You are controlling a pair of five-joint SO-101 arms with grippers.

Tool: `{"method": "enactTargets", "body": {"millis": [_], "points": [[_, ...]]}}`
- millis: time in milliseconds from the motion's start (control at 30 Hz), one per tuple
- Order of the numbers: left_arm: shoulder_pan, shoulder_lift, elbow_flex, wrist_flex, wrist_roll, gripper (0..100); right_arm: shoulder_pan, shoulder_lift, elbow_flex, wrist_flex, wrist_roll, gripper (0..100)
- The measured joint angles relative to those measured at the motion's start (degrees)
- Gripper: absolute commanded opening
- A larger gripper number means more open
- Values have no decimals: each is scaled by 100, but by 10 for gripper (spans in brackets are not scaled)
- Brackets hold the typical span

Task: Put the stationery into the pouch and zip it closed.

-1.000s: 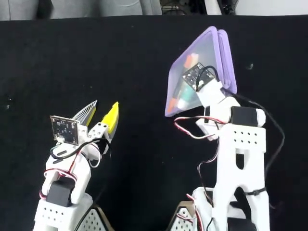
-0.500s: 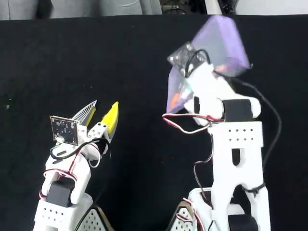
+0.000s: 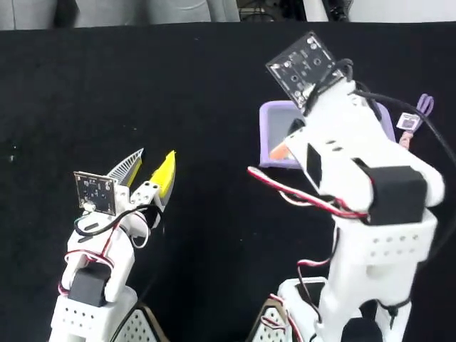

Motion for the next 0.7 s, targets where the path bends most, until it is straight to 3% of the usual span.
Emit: {"method": "enactTargets", "body": {"millis": [167, 333, 500, 700], "points": [[0, 0, 0, 0, 0, 199, 220, -26, -580, 290, -510, 149], [0, 0, 0, 0, 0, 26, 1064, -343, -651, 290, -730, 12], [0, 0, -70, 0, 0, 35, 1574, -1204, -510, 299, -782, 18], [-325, 0, -369, 264, 0, 29, 1653, -2532, 826, 299, -782, 18]]}}
